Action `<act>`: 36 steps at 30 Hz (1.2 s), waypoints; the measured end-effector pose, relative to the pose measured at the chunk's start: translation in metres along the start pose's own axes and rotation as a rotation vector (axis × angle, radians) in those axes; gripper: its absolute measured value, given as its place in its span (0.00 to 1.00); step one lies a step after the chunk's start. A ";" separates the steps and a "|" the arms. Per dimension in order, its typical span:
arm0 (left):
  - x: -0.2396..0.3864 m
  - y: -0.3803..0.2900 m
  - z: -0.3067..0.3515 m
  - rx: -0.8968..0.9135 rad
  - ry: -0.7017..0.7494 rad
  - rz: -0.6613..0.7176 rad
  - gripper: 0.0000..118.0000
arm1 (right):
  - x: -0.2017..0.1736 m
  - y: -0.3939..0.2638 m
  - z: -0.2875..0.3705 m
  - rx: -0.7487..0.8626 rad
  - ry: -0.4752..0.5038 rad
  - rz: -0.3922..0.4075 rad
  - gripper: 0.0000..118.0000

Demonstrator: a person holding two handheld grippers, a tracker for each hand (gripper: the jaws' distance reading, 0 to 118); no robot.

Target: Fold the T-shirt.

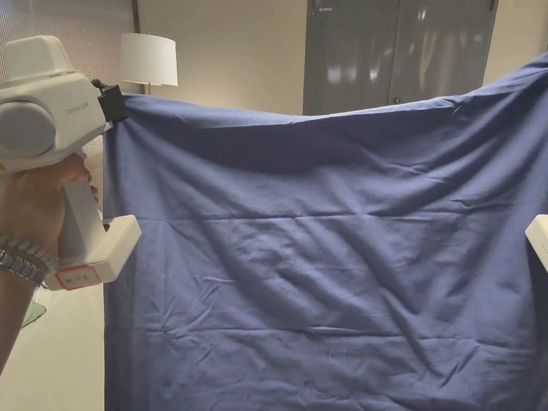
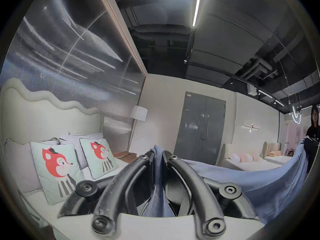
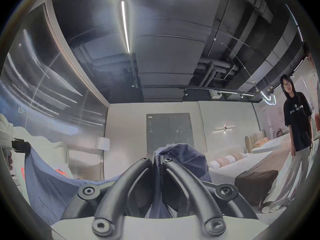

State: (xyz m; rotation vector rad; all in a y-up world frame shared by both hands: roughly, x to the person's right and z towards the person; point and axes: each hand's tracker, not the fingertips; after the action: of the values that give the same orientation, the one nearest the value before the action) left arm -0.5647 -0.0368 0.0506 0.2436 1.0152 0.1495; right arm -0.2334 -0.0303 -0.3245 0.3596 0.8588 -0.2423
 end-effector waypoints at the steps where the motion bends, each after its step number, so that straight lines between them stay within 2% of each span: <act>1: 0.001 0.001 -0.015 -0.001 0.001 0.004 0.04 | -0.002 -0.002 -0.016 -0.002 0.001 -0.003 0.04; 8: 0.008 0.000 -0.098 -0.014 0.016 0.014 0.04 | -0.011 -0.025 -0.097 0.005 -0.009 0.004 0.04; 18: 0.013 -0.026 -0.197 -0.035 0.048 0.030 0.04 | -0.021 -0.087 -0.195 -0.013 -0.024 0.100 0.04; 26: 0.017 -0.060 -0.212 -0.080 0.063 0.011 0.04 | -0.020 -0.133 -0.209 -0.094 -0.025 0.108 0.04; 32: 0.010 -0.089 -0.198 -0.133 0.062 -0.023 0.04 | -0.014 -0.160 -0.186 -0.176 -0.018 0.127 0.04; 36: 0.003 -0.113 -0.171 -0.179 0.062 -0.040 0.04 | -0.003 -0.176 -0.161 -0.285 -0.004 0.077 0.04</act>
State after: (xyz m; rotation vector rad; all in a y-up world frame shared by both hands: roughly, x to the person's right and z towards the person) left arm -0.7080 -0.1227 -0.0681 0.0557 1.0611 0.2115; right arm -0.4087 -0.1255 -0.4554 0.1256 0.8606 -0.0476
